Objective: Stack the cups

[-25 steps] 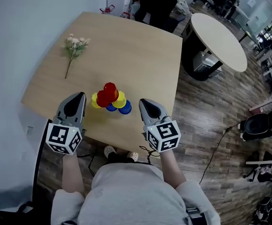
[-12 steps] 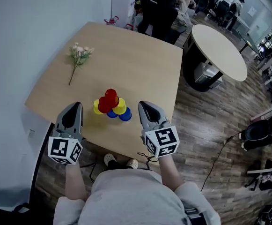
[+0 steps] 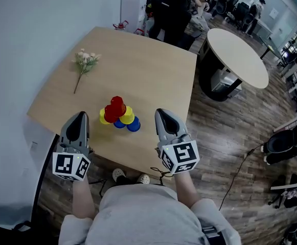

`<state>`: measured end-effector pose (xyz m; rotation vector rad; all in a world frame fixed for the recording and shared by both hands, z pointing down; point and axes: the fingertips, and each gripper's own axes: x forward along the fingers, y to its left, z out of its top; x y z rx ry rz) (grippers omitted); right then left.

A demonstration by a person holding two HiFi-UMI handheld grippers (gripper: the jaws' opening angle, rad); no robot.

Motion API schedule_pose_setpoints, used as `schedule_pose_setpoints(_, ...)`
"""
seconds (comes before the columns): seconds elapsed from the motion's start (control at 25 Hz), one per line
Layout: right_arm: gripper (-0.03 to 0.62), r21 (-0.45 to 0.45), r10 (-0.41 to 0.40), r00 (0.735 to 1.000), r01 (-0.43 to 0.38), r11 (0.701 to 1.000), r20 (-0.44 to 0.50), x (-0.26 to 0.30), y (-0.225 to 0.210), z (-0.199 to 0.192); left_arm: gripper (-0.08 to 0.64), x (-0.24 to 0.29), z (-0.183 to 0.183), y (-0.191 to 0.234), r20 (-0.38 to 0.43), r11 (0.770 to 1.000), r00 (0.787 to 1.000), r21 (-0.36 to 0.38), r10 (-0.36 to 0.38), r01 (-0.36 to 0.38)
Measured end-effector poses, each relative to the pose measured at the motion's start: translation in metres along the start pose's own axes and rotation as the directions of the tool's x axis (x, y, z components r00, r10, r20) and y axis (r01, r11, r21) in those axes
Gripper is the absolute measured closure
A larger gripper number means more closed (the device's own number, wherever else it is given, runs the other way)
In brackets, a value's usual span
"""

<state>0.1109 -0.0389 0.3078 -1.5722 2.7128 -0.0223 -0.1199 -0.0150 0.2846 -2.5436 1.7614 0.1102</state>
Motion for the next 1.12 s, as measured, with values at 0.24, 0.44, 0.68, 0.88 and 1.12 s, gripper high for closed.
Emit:
schedule_pose_setpoints(0.24, 0.580, -0.019, -0.017, 0.999, 0.017, 1.000, 0.028, -0.011, -0.010, 0.007, 0.551, 0.002, 0.004, -0.005, 0.009, 1.000, 1.000, 0.016, 0.022, -0.022)
schedule_pose_setpoints(0.44, 0.580, -0.010, -0.021, 0.999, 0.021, 1.000, 0.036, -0.018, -0.013, 0.008, 0.551, 0.002, 0.003, -0.013, -0.004, 0.999, 1.000, 0.026, 0.020, -0.020)
schedule_pose_setpoints(0.68, 0.580, -0.003, -0.022, 0.999, 0.022, 1.000, 0.039, -0.020, -0.015, 0.007, 0.551, 0.001, 0.007, -0.020, 0.026, 1.000, 1.000, 0.023, -0.004, 0.003)
schedule_pose_setpoints(0.88, 0.580, -0.002, -0.021, 0.999, 0.021, 1.000, 0.039, -0.020, -0.015, 0.006, 0.551, 0.002, 0.006, -0.019, 0.022, 1.000, 1.000, 0.025, 0.005, -0.005)
schedule_pose_setpoints(1.12, 0.580, -0.003, -0.018, 0.999, 0.018, 1.000, 0.040, -0.019, -0.015, 0.007, 0.551, 0.005, 0.004, -0.025, 0.012, 1.000, 1.000, 0.018, -0.019, 0.018)
